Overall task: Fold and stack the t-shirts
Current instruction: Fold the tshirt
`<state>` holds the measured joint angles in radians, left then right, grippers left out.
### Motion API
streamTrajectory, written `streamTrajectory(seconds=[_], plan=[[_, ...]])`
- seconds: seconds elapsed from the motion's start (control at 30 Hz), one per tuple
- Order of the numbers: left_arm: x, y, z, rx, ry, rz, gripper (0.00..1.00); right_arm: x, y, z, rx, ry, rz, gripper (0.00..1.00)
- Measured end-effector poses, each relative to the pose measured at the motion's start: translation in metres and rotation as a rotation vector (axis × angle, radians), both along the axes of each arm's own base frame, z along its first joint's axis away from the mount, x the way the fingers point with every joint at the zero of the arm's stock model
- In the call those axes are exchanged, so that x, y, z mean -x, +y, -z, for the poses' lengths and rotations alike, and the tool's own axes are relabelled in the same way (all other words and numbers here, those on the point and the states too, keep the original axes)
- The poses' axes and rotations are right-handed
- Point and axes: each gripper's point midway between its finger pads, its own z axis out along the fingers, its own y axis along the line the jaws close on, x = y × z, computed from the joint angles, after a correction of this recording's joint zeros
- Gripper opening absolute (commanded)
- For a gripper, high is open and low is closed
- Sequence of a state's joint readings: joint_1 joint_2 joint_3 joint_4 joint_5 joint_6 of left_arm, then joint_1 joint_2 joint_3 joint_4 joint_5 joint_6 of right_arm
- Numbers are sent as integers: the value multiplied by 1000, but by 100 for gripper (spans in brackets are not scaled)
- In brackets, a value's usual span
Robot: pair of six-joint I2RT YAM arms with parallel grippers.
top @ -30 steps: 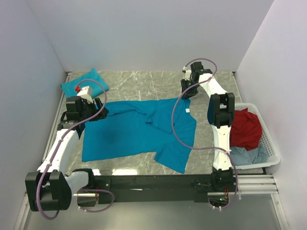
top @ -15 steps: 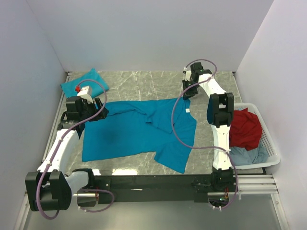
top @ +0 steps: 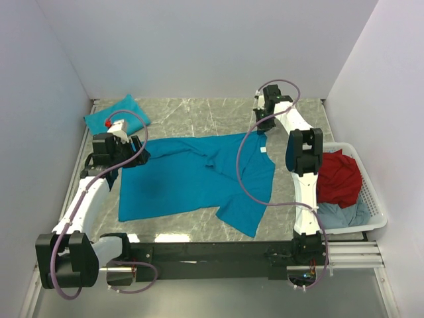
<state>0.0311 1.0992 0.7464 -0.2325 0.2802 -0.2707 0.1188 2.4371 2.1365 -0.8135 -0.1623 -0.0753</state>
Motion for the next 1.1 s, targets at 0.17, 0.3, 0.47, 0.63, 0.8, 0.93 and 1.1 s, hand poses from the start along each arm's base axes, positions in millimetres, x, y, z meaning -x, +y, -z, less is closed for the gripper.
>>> streamTrajectory(seconds=[0.17,0.3,0.47,0.63,0.8,0.93,1.1], plan=[[-2,3,10,-6,31,-17,65,-20,-6,-17,36,-69,11,0],[-8,9,34,-7,108,-64,54,-38,-12,-33,70,-143,21,0],[-30,21,71,-21,267,-153,55,-47,-20,-36,115,-183,25,0],[-56,38,87,-55,327,-251,54,-50,-25,-28,141,-184,28,0],[-64,53,100,-85,363,-357,53,-51,-25,-18,149,-175,22,0],[-72,61,110,-99,384,-409,51,-52,-26,-15,154,-175,17,0],[-68,72,120,-124,416,-470,50,-53,-26,-16,157,-181,16,0]])
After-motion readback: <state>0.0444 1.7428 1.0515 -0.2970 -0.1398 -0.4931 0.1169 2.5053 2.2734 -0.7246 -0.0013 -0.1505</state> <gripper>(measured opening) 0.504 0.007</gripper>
